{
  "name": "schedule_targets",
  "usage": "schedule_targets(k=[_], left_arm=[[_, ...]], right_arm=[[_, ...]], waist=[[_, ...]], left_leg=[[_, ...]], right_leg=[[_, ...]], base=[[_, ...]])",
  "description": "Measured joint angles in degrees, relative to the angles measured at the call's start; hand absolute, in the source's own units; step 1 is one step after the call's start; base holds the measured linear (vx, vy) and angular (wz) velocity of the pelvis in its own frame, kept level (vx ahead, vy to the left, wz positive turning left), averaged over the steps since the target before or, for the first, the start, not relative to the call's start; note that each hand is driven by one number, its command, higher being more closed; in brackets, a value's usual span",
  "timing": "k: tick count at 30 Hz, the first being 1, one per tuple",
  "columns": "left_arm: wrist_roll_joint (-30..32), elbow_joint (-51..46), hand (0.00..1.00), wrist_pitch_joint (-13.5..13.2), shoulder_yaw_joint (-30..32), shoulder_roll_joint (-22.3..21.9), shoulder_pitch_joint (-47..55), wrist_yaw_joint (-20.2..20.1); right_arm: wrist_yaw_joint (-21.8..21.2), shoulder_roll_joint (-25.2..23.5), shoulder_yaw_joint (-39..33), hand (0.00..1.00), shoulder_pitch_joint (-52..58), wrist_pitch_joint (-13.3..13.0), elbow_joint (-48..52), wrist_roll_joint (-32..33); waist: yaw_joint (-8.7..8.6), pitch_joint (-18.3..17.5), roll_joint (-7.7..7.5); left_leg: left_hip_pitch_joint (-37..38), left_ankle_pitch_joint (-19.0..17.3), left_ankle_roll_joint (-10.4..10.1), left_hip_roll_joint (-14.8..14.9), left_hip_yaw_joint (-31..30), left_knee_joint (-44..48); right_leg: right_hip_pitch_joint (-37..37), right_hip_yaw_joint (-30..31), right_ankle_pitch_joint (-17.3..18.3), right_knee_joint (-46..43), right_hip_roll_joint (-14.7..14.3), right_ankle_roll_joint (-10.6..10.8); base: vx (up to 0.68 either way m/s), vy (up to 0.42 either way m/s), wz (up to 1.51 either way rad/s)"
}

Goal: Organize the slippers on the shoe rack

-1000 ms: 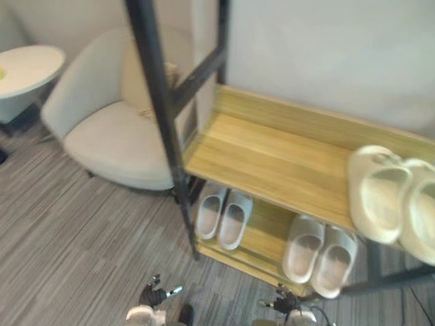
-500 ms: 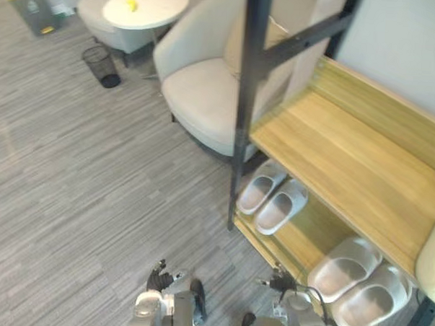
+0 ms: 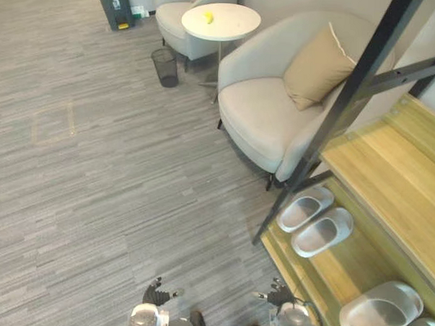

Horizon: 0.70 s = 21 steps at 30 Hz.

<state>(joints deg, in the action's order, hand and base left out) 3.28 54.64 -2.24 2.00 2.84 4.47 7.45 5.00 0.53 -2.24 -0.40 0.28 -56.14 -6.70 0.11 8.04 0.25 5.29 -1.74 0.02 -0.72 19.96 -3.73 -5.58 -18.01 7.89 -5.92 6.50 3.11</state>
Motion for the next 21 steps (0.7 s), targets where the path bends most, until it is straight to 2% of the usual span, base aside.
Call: schedule_targets(k=[1, 3, 4, 5, 6, 7, 8, 9, 10, 11, 12, 13, 14, 15, 16, 17, 18, 19, 20, 21], left_arm=[[-0.07, -0.06, 0.00, -0.11, 0.86, -0.25, -0.02, 0.03], [-0.27, -0.11, 0.00, -0.22, 0.91, -0.43, -0.03, 0.02], [-1.33, -0.24, 0.00, -0.20, 0.89, -0.75, -0.06, 0.07], [-2.02, -0.37, 0.00, -0.20, 0.97, -0.51, -0.45, 0.15], [-2.27, -0.45, 0.00, -0.20, 0.97, -0.41, -0.44, 0.15], [-2.77, -0.61, 0.00, -0.27, 1.06, 0.04, -0.49, 0.16], [-3.20, -0.60, 0.00, -0.29, 1.05, 0.24, -0.49, 0.16], [-3.43, -0.73, 0.00, -0.56, 1.18, 1.24, -0.48, 0.11], [-3.43, -0.45, 0.00, -0.62, 1.40, 1.25, -0.56, 0.11], [-3.45, -0.50, 0.00, -0.94, 2.00, 0.26, -0.45, 0.20], [-3.50, -0.50, 0.00, -1.05, 2.82, -0.42, 0.02, 0.19], [-3.50, -0.51, 0.00, -1.03, 3.08, -0.59, 0.20, 0.18], [-3.56, -0.79, 0.00, -1.03, 4.20, -1.05, 0.80, 0.20], [-3.56, -1.26, 0.00, -0.95, 5.11, -1.29, 0.92, 0.18], [-3.61, -2.95, 0.00, -0.83, 6.81, -1.43, 1.36, 0.20], [-3.97, -4.87, 0.00, -0.82, 8.00, -1.70, 1.34, 0.20], [-4.10, -5.35, 0.00, -0.83, 8.22, -1.72, 1.32, 0.21], [-4.64, -6.65, 0.00, -0.91, 8.19, -1.67, 1.35, 0.21], [-4.62, -6.78, 0.00, -0.91, 8.13, -1.69, 1.16, 0.16], [-4.62, -6.79, 0.00, -0.92, 8.15, -1.68, 1.13, 0.16]], right_arm=[[-0.01, 0.62, 0.41, 0.00, -0.24, 0.04, -0.05, -0.04], [0.01, 1.42, 0.41, 0.00, -0.11, 0.00, 0.32, -0.04], [-0.02, 1.90, 0.17, 0.00, 0.35, -0.05, 1.10, -0.02], [0.05, 1.93, 0.16, 0.00, 0.67, -0.05, 1.12, -0.02], [0.04, 1.93, 0.16, 0.00, 0.67, -0.02, 1.05, -0.02], [0.05, 1.78, 0.19, 0.00, 0.56, -0.02, 1.03, 0.04], [0.05, 1.73, 0.19, 0.00, 0.60, -0.02, 1.03, 0.07], [0.02, 1.45, 0.21, 0.00, 1.15, -0.03, 1.01, 0.26], [-0.07, 1.24, 0.11, 0.00, 1.15, -0.05, 0.95, 0.62], [0.00, 1.74, 0.16, 0.00, 1.12, 0.04, 0.64, 0.53], [0.01, 2.00, 0.16, 0.00, 0.25, 0.11, 0.17, 0.51], [0.03, 1.94, 0.17, 0.00, 0.10, 0.12, 0.19, 0.51], [0.02, 1.54, 0.18, 0.00, -0.11, 0.15, 0.22, 0.54], [0.01, 0.89, 0.24, 0.00, -0.11, 0.23, 0.29, 0.55], [0.08, -0.27, 0.22, 0.00, 0.04, 0.28, 1.39, 0.59], [0.13, -1.07, 0.64, 0.00, 0.26, 0.25, 1.96, 0.65], [0.15, -1.20, 0.83, 0.00, 0.24, 0.27, 2.02, 0.68], [0.24, -2.02, 0.93, 0.00, 0.26, 0.29, 2.83, 1.14], [0.59, -1.75, 0.68, 0.00, 0.12, 0.24, 3.56, 1.83], [0.66, -1.63, 0.63, 0.00, -0.13, 0.23, 3.60, 2.03]], waist=[[-0.05, 0.08, 0.10], [-0.35, 0.32, 0.25], [-1.00, 0.40, 0.22], [-1.41, 0.60, -0.22], [-1.28, 0.67, -0.46], [-1.04, 1.02, -1.19], [-1.08, 1.06, -1.54], [-1.09, 1.02, -3.82], [-1.11, 0.93, -4.05], [-0.80, -0.16, -3.22], [-0.23, -0.24, -1.53], [-0.27, -0.35, -1.20], [-0.15, -0.29, -0.63], [0.08, -0.23, -0.60], [0.07, 0.14, -0.67], [0.19, 0.87, -1.59], [0.42, 1.03, -1.68], [1.37, 1.45, -1.39], [1.91, 1.54, -1.05], [2.03, 1.62, -1.28]], left_leg=[[0.09, 0.50, 0.20, -0.01, -0.84, -0.52], [-0.25, 0.74, 0.71, 0.19, -3.98, -0.60], [-0.20, 0.27, 1.46, 0.34, -7.71, -0.63], [-1.00, 0.38, 1.65, 0.14, -12.35, -0.55], [-1.20, 0.41, 1.69, 0.08, -13.20, -0.65], [-1.36, 0.54, 1.85, -0.40, -16.40, -1.19], [-1.46, 0.58, 1.83, -0.81, -17.74, -1.24], [-1.87, 0.75, 1.57, -3.84, -21.68, -0.98], [-1.40, 1.06, 1.46, -4.32, -22.59, -0.91], [-1.56, 1.83, 1.16, -4.16, -24.40, -1.69], [-2.93, 1.71, 0.83, -3.43, -24.74, -0.18], [-3.64, 1.18, 0.45, -3.36, -25.07, 0.81], [-6.74, -1.15, -0.19, -3.17, -25.64, 7.07], [-8.36, -2.73, -0.94, -3.04, -25.13, 10.58], [-12.85, -5.73, -2.41, -2.80, -22.09, 21.47], [-16.57, -7.22, -3.26, -1.35, -17.68, 30.46], [-17.39, -7.63, -3.63, -0.51, -15.91, 32.58], [-19.02, -10.47, -2.40, 3.53, -9.20, 38.56], [-20.30, -12.91, -1.02, 6.94, -4.86, 39.99], [-20.78, -13.24, -0.70, 7.59, -4.05, 39.92]], right_leg=[[0.91, -0.72, 0.46, -2.72, 0.34, 0.50], [3.74, -0.06, 2.17, -11.05, 1.08, -0.78], [7.85, 3.99, 4.71, -18.84, 1.14, -1.63], [9.91, 11.53, 6.23, -18.72, -1.23, -1.18], [10.59, 13.17, 6.35, -18.67, -1.74, -0.99], [12.30, 17.90, 6.26, -17.34, -3.23, -0.51], [12.39, 19.25, 6.22, -16.16, -3.49, -0.53], [12.87, 20.07, 5.16, -12.70, -1.36, -1.06], [13.04, 19.69, 5.40, -13.48, -0.86, -0.58], [12.89, 17.72, 6.36, -13.39, -0.51, -0.46], [11.76, 16.07, 6.23, -11.10, -0.88, -0.57], [11.07, 15.52, 6.08, -10.23, -0.91, -0.54], [8.85, 13.49, 3.81, -7.47, -0.75, -0.85], [7.81, 12.54, 3.50, -6.62, -0.74, -1.04], [4.87, 10.05, 3.28, -4.78, -0.92, -1.10], [2.12, 7.98, 3.09, -3.37, -1.09, -1.39], [1.32, 7.41, 3.04, -2.97, -1.35, -1.46], [-1.41, 6.06, 3.07, -1.51, -2.50, -1.58], [-2.97, 5.48, 3.62, -0.82, -2.79, -1.99], [-3.04, 5.39, 3.80, -0.73, -2.65, -1.91]], base=[[-0.09, -0.004, 0.42], [-0.10, -0.007, 0.76], [-0.02, -0.015, 1.43], [0.00, -0.013, 1.45], [-0.01, -0.033, 1.52], [-0.01, -0.032, 1.05], [0.02, -0.068, 1.71], [0.05, -0.076, 1.29], [0.15, -0.096, 1.48], [0.20, -0.058, 0.82], [0.21, -0.033, 0.69], [0.19, -0.005, 0.57], [0.17, 0.002, 0.48], [0.27, -0.021, 0.80], [0.26, -0.042, 0.85], [0.21, -0.046, 0.83], [0.19, -0.027, 0.62], [0.18, 0.021, 0.39], [0.21, 0.040, 0.35], [0.18, 0.089, 0.30]])
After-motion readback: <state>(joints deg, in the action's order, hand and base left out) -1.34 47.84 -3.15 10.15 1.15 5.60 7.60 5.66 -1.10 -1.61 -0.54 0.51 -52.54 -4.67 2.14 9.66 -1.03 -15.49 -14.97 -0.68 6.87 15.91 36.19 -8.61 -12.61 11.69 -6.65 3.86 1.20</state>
